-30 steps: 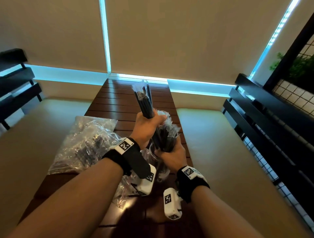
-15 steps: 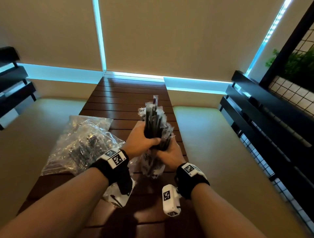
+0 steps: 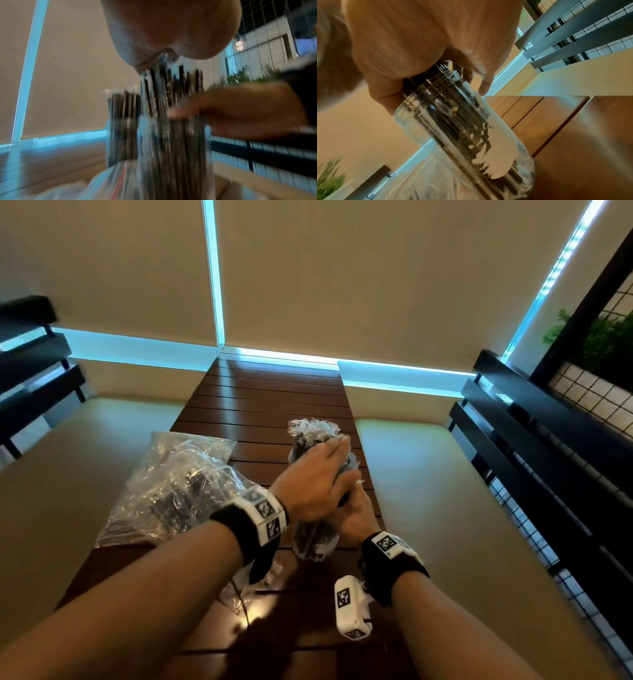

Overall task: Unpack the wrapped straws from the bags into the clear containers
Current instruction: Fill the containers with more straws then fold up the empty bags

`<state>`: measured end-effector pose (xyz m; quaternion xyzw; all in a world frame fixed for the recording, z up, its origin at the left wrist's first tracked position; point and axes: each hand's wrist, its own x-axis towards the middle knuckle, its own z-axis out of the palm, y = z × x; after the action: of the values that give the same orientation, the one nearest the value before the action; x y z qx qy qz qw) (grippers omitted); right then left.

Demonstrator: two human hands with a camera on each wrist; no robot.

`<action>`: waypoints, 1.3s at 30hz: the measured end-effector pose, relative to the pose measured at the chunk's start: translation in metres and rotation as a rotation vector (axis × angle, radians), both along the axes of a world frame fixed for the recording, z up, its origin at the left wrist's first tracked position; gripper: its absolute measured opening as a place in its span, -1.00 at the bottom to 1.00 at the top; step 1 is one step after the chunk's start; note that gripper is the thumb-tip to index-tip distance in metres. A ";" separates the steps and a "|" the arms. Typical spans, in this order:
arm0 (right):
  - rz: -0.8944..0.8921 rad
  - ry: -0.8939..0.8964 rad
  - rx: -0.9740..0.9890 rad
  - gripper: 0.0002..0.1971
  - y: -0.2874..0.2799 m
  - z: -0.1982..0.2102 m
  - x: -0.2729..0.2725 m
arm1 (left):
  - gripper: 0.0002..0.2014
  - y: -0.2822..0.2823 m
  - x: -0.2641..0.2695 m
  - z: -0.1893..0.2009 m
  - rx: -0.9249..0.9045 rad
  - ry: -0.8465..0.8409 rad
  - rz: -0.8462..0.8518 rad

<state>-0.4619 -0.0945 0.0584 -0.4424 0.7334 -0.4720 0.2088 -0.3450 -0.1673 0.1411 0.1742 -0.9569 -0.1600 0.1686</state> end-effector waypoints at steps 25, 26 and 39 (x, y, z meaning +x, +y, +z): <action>0.386 0.716 0.723 -0.74 0.000 -0.014 0.108 | 0.07 -0.021 0.114 -0.118 0.248 -0.406 0.447; 0.328 0.683 0.672 -0.74 -0.006 -0.022 0.111 | 0.01 -0.025 0.116 -0.118 0.286 -0.395 0.428; 0.361 0.457 0.504 -0.72 -0.073 -0.060 0.142 | 0.06 -0.065 0.144 -0.108 0.612 -0.317 0.428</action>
<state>-0.3196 -0.1670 -0.0018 -0.5930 0.7644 -0.1218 0.2219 -0.2006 -0.2326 0.0334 0.4339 -0.8214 -0.3700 -0.0111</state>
